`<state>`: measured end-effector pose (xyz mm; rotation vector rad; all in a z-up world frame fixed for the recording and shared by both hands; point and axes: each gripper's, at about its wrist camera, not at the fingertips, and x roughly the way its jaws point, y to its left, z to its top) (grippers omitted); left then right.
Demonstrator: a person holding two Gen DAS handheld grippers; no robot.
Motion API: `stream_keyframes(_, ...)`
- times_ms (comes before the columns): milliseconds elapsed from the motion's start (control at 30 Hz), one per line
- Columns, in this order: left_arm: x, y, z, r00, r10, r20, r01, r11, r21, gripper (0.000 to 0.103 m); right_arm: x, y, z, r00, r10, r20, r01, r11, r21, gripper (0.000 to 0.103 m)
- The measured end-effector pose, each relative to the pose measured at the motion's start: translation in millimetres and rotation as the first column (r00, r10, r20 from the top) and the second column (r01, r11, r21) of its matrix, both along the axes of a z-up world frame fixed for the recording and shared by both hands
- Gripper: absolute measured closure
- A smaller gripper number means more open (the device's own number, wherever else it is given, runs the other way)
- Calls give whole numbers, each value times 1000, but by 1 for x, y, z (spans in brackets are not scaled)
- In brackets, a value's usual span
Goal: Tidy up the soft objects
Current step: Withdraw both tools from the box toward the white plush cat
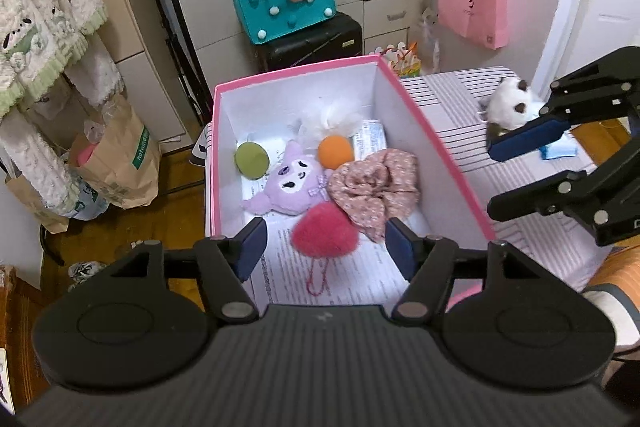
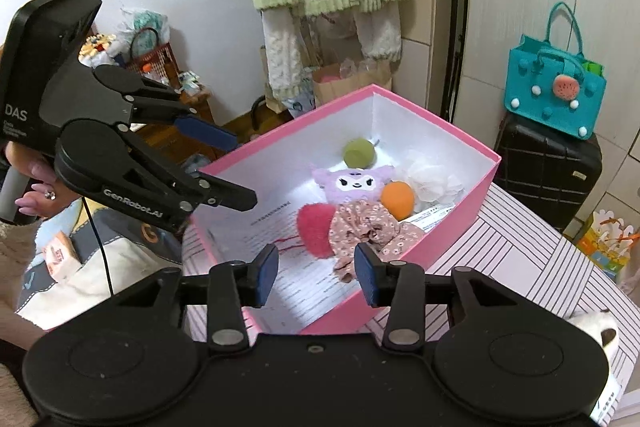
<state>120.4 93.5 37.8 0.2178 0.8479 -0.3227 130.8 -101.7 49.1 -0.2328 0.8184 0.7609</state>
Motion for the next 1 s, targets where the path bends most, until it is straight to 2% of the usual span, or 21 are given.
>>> stream_keyframes(100, -16, -1, 11, 1000, -26, -7, 26, 1000, -19, 31, -17, -5, 7, 1000, 4, 21, -4, 1000, 16, 53)
stream_keyframes(167, -26, -2, 18, 999, -40, -12, 40, 999, -24, 31, -27, -9, 12, 999, 5, 35, -6, 1000, 25, 46)
stream_keyframes(467, -68, -11, 27, 997, -73, -19, 72, 997, -25, 26, -78, -28, 24, 997, 5, 80, -8, 999, 48, 42)
stream_keyframes(533, -75, -14, 27, 997, -78, -21, 78, 997, -22, 20, -87, -32, 25, 997, 3, 81, -6, 999, 47, 42)
stream_keyframes(667, -89, -20, 24, 996, -93, -10, 92, 996, -13, 18, -104, -41, 22, 997, -1, 77, -2, 999, 40, 41)
stream_keyframes(867, -107, -32, 11, 990, -132, -41, 132, 991, -5, 16, -125, -58, 13, 997, -25, 72, 23, 999, 31, 41)
stream_keyframes(1000, -116, -42, 4, 987, -158, -39, 158, 987, 3, 10, -134, -70, 1, 997, -60, 53, 59, 998, 21, 39)
